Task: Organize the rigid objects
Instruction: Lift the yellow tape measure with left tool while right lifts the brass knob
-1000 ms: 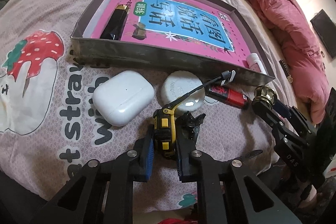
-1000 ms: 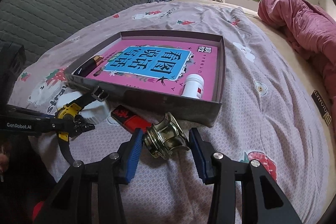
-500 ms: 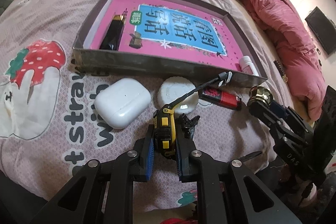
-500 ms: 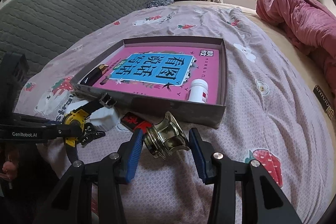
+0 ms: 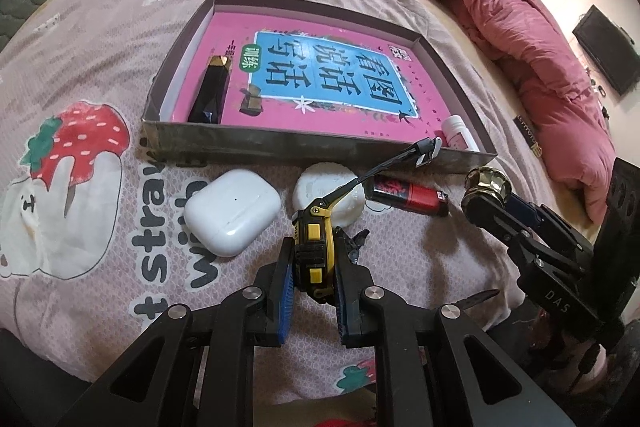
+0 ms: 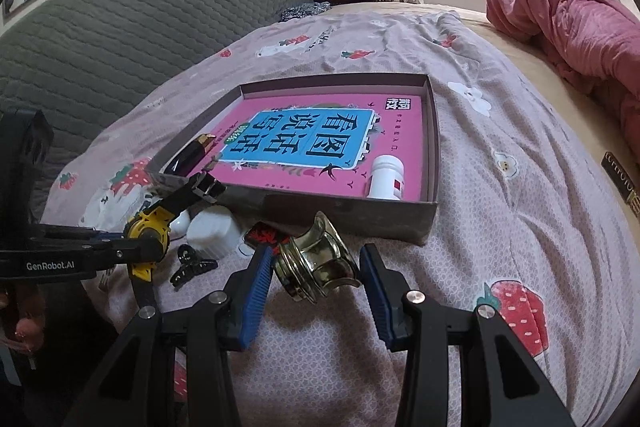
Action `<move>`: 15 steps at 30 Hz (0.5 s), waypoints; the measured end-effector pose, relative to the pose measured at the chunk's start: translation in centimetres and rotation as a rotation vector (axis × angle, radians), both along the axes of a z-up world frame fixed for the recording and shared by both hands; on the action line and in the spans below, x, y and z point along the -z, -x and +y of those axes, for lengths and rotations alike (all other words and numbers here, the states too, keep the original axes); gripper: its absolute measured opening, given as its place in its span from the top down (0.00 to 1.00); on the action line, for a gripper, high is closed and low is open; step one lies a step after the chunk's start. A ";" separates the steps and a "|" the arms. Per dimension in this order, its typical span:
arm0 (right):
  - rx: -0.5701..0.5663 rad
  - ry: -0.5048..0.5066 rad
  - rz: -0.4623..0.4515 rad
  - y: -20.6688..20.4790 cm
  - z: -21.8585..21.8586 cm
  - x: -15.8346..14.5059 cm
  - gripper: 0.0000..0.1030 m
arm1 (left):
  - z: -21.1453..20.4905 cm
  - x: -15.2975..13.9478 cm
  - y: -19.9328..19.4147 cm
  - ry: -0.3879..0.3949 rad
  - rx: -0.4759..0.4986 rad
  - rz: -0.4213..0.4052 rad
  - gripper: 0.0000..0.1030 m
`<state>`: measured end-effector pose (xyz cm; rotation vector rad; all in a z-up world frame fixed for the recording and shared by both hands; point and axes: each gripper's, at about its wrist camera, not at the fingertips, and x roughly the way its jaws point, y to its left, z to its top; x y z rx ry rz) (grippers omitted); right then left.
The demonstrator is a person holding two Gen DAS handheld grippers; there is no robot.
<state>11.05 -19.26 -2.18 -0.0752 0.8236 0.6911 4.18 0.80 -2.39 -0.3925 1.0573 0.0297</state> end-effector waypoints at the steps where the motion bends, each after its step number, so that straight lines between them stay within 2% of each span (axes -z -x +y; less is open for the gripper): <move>1: 0.001 -0.002 0.003 0.0 0.0 0.0 0.56 | 0.0 -0.1 0.0 -0.003 0.000 -0.003 0.83; 15: -0.002 -0.052 -0.005 0.3 0.0 -1.2 0.56 | 0.3 -1.1 0.5 -0.013 -0.019 -0.031 0.83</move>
